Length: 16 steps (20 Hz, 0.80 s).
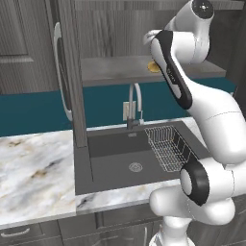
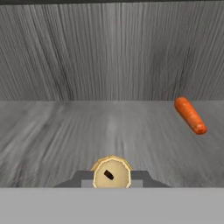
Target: Pick the candle and candle from the dining table and place them in the open cabinet. Close the cabinet after placing the objects.
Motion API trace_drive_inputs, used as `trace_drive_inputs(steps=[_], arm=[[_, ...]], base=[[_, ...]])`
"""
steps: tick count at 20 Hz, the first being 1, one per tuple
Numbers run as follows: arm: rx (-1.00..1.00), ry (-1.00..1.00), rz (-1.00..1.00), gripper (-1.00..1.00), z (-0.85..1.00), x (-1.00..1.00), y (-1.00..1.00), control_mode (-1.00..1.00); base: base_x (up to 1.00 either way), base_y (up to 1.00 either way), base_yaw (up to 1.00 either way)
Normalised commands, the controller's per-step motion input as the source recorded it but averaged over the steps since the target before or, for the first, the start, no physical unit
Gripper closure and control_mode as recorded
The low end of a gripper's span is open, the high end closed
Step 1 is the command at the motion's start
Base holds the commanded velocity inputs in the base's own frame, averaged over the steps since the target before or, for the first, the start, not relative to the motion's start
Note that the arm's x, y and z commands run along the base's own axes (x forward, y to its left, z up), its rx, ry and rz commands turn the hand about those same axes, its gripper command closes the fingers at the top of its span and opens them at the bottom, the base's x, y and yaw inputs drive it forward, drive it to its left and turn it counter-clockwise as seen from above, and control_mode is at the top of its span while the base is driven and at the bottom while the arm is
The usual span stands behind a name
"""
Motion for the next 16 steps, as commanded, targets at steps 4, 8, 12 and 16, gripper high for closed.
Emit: trace_drive_inputs(steps=[4,8,12,16], arm=[[0.0,0.0,0.0,1.0,-0.22,0.0,0.0,-1.0],[0.0,0.0,0.0,1.0,-0.36,0.0,0.0,-1.0],[0.0,0.0,0.0,1.0,-0.15,0.0,0.0,-1.0],[0.0,0.01,0.0,1.0,-0.04,0.0,0.0,-1.0]], base=[[0.0,0.0,0.0],[0.0,0.0,0.0],[0.0,0.0,0.0],[0.0,0.0,0.0]])
